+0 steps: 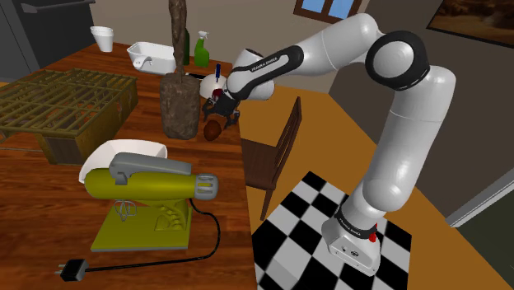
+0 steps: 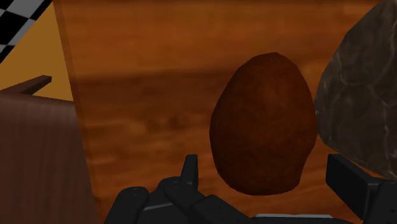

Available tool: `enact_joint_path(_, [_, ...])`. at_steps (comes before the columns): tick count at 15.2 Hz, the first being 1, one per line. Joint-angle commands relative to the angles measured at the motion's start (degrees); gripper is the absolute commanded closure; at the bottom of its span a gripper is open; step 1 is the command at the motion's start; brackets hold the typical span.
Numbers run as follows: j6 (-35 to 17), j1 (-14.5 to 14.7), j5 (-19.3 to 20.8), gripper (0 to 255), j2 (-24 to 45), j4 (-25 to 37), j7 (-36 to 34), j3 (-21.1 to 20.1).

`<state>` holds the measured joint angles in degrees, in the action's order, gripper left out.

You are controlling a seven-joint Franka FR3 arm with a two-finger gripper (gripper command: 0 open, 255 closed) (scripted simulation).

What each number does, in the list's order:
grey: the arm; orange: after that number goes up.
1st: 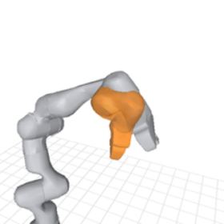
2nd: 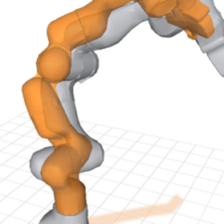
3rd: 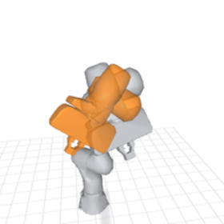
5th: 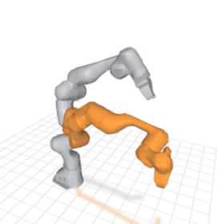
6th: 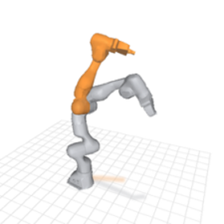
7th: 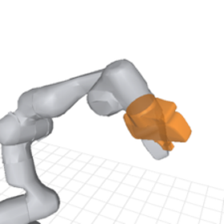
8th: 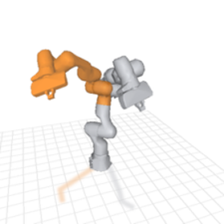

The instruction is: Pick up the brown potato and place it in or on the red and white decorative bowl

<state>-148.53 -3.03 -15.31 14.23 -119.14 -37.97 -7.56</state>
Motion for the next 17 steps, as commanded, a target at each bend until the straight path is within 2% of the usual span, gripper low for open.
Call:
enact_joint_path(1, [-1.5,0.3,0.0,0,1.8,0.4,0.0,-0.1])
enact_joint_path(9, [-1.5,0.3,0.0,0,1.8,0.4,0.0,-0.1])
enact_joint_path(10, [-1.5,0.3,0.0,255,1.8,0.4,0.0,-0.1])
enact_joint_path(17, [-1.5,0.3,0.0,255,1.8,0.4,0.0,-0.1])
